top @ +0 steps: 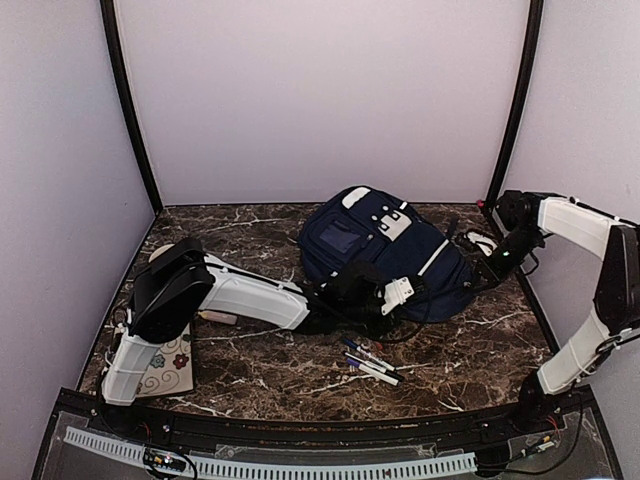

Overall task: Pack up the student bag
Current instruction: Zip the student bag into the largest pocket of the bag.

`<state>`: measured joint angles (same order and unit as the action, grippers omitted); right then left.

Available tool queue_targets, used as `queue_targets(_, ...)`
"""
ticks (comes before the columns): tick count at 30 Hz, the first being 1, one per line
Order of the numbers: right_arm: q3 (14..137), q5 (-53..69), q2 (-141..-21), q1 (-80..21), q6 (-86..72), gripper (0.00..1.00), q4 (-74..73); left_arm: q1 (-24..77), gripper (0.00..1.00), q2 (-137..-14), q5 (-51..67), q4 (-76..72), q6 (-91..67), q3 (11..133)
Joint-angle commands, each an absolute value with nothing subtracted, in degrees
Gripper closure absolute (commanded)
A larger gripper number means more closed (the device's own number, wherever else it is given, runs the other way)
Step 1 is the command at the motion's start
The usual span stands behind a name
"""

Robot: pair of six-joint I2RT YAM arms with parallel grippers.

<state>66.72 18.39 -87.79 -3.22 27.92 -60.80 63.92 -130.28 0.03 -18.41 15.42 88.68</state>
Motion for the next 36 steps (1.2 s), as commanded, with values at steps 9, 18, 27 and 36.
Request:
queue_targets(9, 66.4, 9.2, -90.1, 2.0, 31.0, 1.0, -53.2, 62.2, 1.0, -122.8, -4.4, -16.2, 15.9, 80.2)
queue_targets(18, 62.4, 24.1, -88.1, -3.9, 33.0, 1.0, -54.7, 56.6, 0.93, -121.6, -3.9, -14.8, 17.4, 78.2)
queue_targets(27, 63.2, 28.8, -86.2, -15.7, 30.8, 1.0, -56.9, 60.5, 0.61, -116.3, -3.7, -15.8, 18.1, 76.5)
queue_targets(36, 68.3, 31.5, -88.2, -20.4, 26.7, 1.0, -55.8, 66.3, 0.51, -113.7, 2.5, -12.9, 15.2, 78.7)
